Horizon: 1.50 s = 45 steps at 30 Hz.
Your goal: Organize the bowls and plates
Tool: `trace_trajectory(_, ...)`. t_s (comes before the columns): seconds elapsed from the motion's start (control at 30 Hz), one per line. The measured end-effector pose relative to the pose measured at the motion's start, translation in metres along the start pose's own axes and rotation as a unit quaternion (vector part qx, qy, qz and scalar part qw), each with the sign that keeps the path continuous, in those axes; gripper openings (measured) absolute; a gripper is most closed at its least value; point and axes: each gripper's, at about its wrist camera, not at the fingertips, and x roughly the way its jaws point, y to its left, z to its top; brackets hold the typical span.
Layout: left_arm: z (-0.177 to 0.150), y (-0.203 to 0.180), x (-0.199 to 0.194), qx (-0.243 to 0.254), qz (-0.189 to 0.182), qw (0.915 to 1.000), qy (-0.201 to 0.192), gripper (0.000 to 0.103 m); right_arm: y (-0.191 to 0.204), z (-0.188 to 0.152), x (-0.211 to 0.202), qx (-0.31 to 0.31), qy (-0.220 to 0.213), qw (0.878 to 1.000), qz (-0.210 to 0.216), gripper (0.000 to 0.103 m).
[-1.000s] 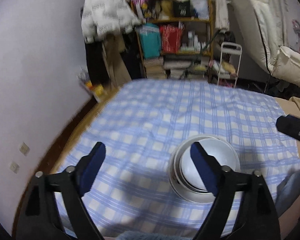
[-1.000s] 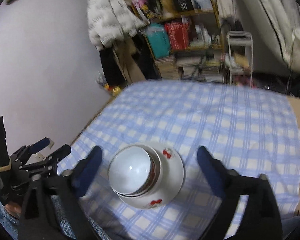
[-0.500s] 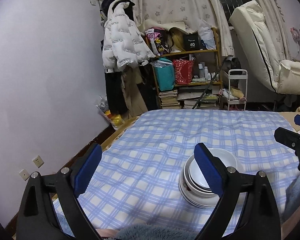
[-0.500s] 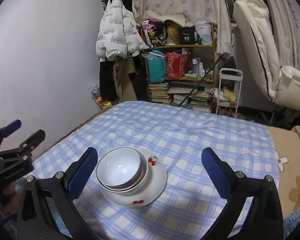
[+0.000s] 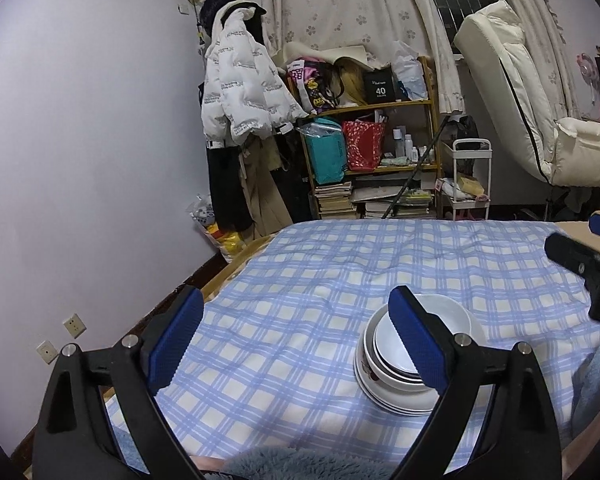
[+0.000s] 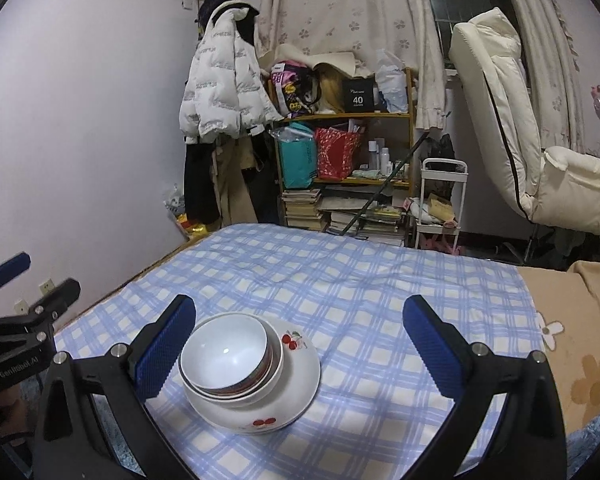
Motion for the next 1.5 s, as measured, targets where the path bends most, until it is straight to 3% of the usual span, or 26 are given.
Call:
trace_trajectory(0.33, -0.001, -0.011, 0.007, 0.015, -0.009, 0.9999, 0.0, 0.092, -0.003, -0.001, 0.002, 0.014, -0.007, 1.0, -0.009, 0.103)
trace_trajectory(1.5, -0.001, -0.01, 0.004, -0.002, 0.003, 1.0, 0.001, 0.093, 0.002, -0.002, 0.009, 0.005, 0.001, 1.0, -0.025, 0.103)
